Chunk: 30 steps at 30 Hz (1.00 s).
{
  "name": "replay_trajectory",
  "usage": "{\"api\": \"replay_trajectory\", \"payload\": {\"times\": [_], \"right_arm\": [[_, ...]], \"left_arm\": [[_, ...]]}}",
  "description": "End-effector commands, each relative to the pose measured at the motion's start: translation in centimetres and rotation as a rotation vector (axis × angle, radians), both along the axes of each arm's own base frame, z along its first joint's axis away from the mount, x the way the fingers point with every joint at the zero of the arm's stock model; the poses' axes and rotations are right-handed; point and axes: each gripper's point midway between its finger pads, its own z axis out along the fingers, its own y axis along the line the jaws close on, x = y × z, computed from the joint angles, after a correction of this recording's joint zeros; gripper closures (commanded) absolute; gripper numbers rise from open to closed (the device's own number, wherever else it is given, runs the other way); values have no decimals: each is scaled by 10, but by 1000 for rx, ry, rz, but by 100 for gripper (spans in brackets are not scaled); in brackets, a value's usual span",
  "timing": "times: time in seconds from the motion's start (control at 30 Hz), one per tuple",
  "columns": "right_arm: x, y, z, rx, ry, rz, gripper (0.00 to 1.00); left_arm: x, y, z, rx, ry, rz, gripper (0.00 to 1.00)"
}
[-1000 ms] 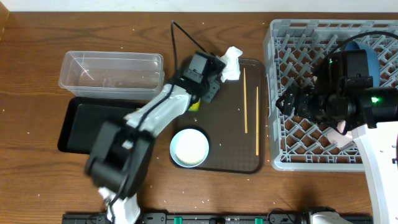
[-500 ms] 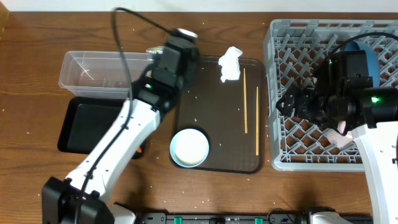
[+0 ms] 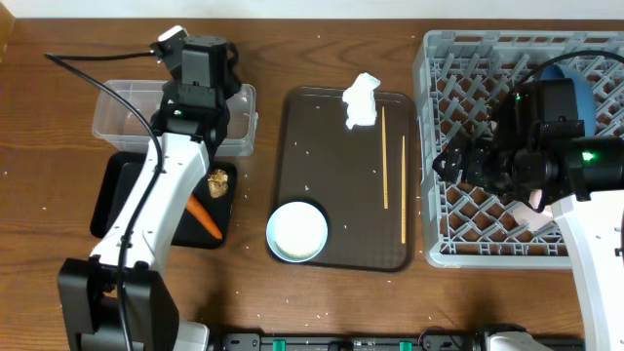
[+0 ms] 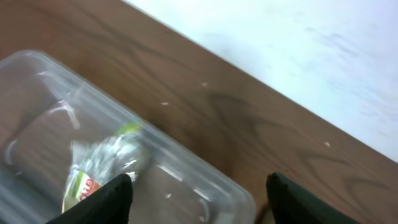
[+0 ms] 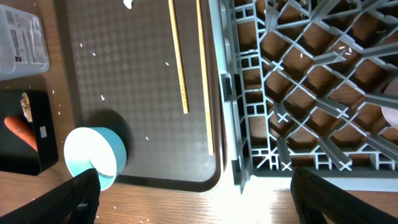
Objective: Sort waste into correct bins and load items into the dishwasher rack
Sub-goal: 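Carry the wrapper with the left gripper into the clear bin, release, then grasp the white tissue on the brown tray with the left gripper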
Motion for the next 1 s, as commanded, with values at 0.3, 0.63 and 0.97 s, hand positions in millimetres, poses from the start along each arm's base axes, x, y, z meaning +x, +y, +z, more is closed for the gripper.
{"api": "replay_trajectory", "payload": {"times": [0.3, 0.63, 0.97], "right_arm": [[2, 2, 3, -8, -15, 18, 9], [2, 2, 3, -8, -15, 18, 8], [2, 2, 1, -8, -11, 18, 8]], "left_arm": [[25, -180, -43, 209, -57, -815, 29], [29, -256, -127, 152, -90, -1068, 29], [7, -299, -171, 262, -67, -1180, 29]]}}
